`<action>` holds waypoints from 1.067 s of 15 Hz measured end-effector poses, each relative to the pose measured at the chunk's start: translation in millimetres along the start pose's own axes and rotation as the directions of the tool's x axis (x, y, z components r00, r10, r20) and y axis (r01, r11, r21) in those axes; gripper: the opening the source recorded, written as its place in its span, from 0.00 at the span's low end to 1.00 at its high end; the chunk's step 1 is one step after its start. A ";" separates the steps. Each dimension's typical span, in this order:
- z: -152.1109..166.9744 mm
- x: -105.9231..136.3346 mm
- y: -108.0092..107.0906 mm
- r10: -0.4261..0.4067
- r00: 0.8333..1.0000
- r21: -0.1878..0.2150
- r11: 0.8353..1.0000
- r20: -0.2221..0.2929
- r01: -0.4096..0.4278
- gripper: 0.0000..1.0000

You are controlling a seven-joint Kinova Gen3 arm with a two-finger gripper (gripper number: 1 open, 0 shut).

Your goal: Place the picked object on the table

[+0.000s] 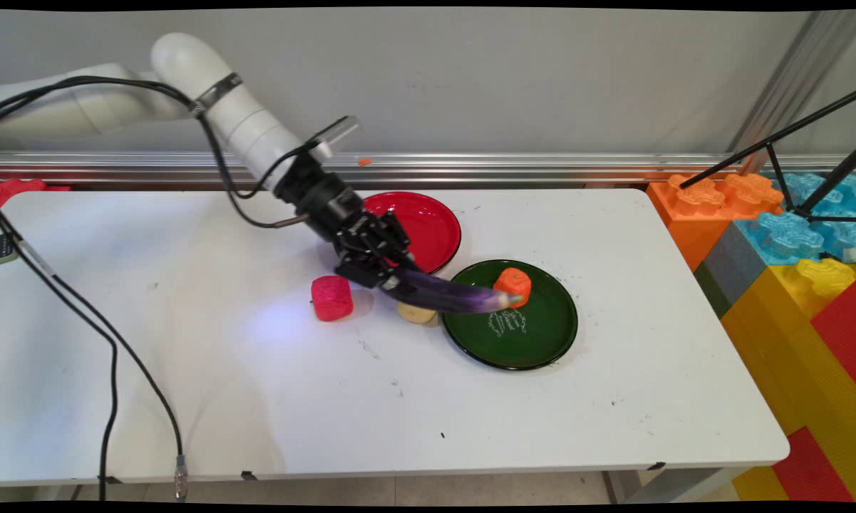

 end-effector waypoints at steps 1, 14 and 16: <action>-5.7 -8.6 4.3 -0.002 1.000 -0.004 1.000 0.008 0.002 0.00; -21.4 -73.0 28.9 -0.012 0.997 -0.043 0.999 0.073 0.015 0.00; -16.9 -77.0 27.6 -0.014 0.997 -0.044 0.999 0.077 0.017 0.00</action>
